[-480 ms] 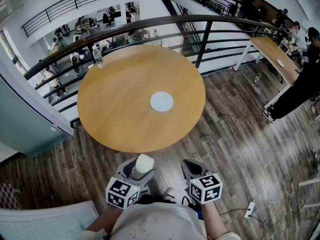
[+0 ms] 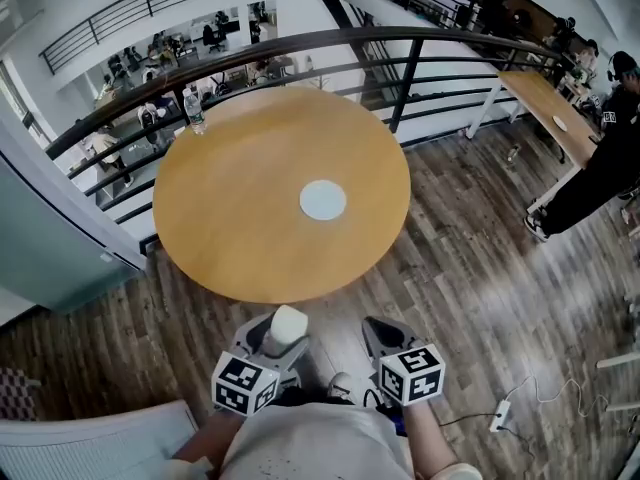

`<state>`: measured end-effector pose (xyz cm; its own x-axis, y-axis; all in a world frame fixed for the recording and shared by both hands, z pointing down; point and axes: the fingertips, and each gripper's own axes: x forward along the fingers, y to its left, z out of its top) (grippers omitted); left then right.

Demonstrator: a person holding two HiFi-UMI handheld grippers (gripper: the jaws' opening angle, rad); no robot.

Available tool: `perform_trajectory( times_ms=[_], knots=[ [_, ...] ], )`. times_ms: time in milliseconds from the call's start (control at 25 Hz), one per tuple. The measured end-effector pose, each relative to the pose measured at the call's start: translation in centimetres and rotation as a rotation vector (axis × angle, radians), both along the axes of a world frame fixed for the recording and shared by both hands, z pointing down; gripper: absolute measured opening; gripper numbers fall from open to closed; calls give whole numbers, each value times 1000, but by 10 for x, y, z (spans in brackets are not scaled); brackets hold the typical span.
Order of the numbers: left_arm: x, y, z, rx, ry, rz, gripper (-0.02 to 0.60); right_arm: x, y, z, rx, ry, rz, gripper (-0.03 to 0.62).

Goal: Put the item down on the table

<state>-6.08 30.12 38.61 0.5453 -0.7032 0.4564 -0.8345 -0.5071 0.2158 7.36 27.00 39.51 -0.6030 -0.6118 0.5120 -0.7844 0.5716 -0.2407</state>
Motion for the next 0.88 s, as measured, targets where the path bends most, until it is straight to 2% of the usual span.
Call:
perform_trajectory(
  times_ms=[200, 440, 880],
  knots=[
    [-3, 1, 2, -1, -1, 9, 322, -3, 0, 0, 3, 5, 12, 25],
    [-16, 0, 5, -7, -1, 38, 322, -12, -3, 0, 5, 1, 71, 25],
    [-50, 13, 14, -3, 2, 124, 322, -38, 8, 2, 17, 15, 152, 25]
  ],
)
